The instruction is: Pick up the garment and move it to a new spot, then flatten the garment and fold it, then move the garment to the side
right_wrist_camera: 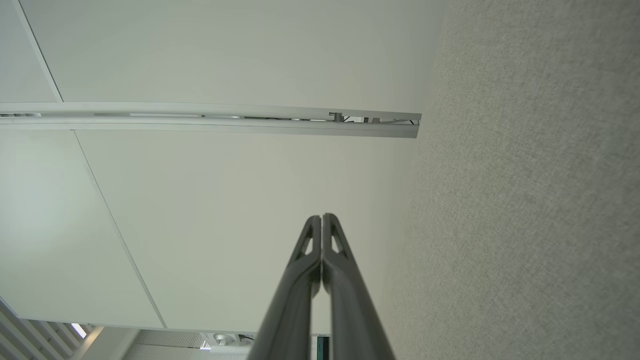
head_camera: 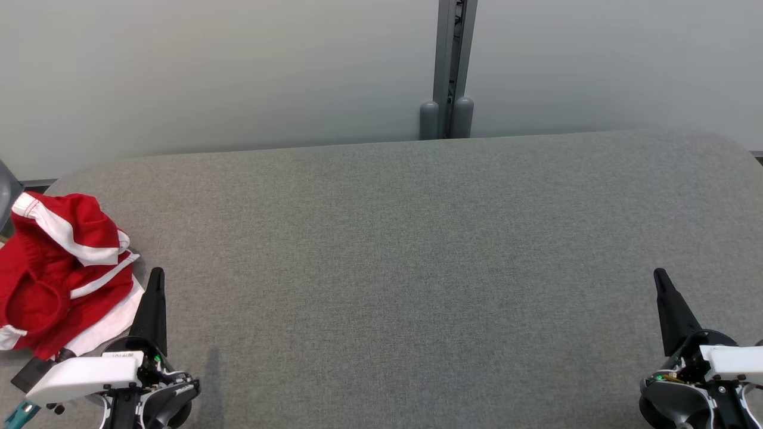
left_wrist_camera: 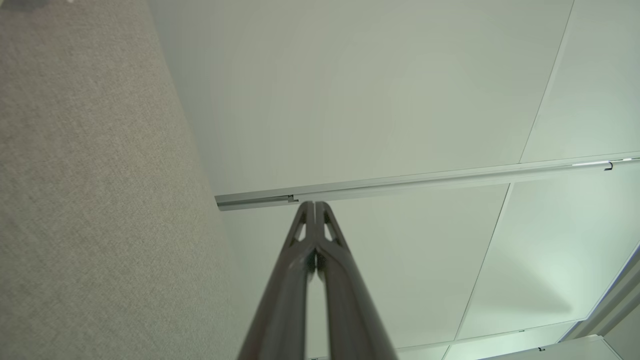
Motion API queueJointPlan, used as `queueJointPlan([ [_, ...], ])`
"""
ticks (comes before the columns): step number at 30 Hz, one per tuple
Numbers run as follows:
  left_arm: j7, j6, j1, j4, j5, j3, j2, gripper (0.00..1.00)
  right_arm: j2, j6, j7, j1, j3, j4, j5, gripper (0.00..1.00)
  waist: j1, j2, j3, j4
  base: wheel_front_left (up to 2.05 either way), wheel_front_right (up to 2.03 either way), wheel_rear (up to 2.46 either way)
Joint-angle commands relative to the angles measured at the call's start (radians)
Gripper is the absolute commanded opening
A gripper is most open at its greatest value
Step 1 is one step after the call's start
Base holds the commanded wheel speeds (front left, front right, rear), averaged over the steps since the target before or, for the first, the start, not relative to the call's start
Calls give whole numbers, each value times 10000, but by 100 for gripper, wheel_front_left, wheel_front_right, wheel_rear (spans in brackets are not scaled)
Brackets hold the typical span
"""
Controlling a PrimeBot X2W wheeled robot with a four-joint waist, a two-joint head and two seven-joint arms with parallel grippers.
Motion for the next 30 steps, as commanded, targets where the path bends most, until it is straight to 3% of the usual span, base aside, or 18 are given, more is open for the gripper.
queueJointPlan([
  [1, 30, -38, -127, -32, -15, 39, 54, 0, -86, 4, 31, -92, -16, -38, 27, 0, 0, 0, 0, 0, 0, 0, 0],
  [30, 30, -38, -127, -32, -15, 38, 54, 0, -85, 4, 30, -92, -16, -38, 27, 0, 0, 0, 0, 0, 0, 0, 0],
])
